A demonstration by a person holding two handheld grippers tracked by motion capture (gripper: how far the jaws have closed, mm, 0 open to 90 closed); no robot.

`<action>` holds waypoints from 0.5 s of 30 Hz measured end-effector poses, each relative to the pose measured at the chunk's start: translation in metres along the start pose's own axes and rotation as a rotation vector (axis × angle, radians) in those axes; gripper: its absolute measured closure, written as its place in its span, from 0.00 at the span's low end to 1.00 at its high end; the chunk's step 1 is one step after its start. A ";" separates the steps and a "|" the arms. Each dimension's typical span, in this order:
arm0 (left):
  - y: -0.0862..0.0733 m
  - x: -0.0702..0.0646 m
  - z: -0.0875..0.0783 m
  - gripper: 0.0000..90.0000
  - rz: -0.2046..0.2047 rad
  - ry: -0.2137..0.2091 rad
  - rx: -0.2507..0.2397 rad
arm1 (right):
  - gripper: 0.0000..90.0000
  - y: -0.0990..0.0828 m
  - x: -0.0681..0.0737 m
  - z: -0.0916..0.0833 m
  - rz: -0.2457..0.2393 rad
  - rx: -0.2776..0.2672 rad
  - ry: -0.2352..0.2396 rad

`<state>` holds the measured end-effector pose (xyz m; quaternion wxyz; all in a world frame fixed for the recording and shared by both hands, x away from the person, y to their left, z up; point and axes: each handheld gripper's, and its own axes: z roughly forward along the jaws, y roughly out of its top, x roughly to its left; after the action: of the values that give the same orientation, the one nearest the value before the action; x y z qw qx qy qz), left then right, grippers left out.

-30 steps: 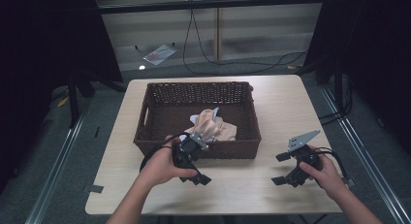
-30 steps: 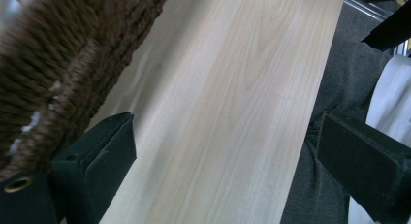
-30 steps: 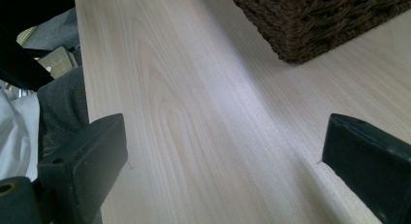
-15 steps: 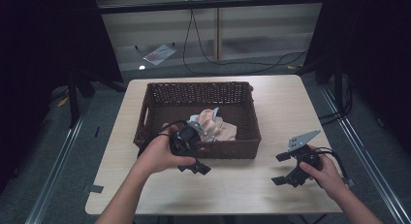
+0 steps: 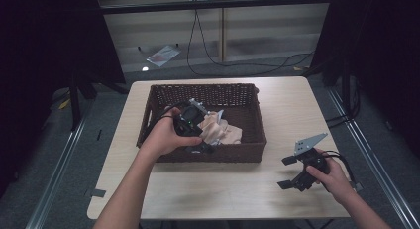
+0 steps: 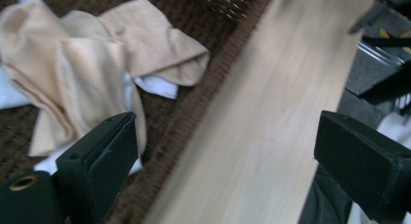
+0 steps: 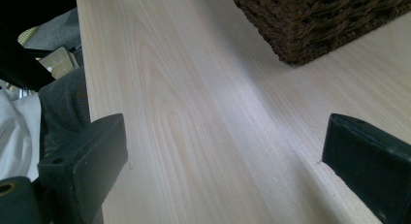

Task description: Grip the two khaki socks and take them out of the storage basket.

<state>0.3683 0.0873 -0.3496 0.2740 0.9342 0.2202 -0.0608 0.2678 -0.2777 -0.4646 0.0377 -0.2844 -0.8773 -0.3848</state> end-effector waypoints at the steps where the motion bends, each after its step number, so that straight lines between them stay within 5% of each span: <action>1: 0.002 0.004 0.001 0.10 -0.010 0.010 -0.002 | 0.02 0.000 0.000 0.000 0.000 0.000 0.000; 15: 0.012 0.044 0.021 0.14 -0.119 0.085 -0.031 | 0.02 0.000 0.000 0.000 -0.002 0.000 0.003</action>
<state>0.4130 0.0839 -0.3717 0.2745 0.9169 0.2879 -0.0338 0.2679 -0.2777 -0.4646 0.0384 -0.2829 -0.8776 -0.3852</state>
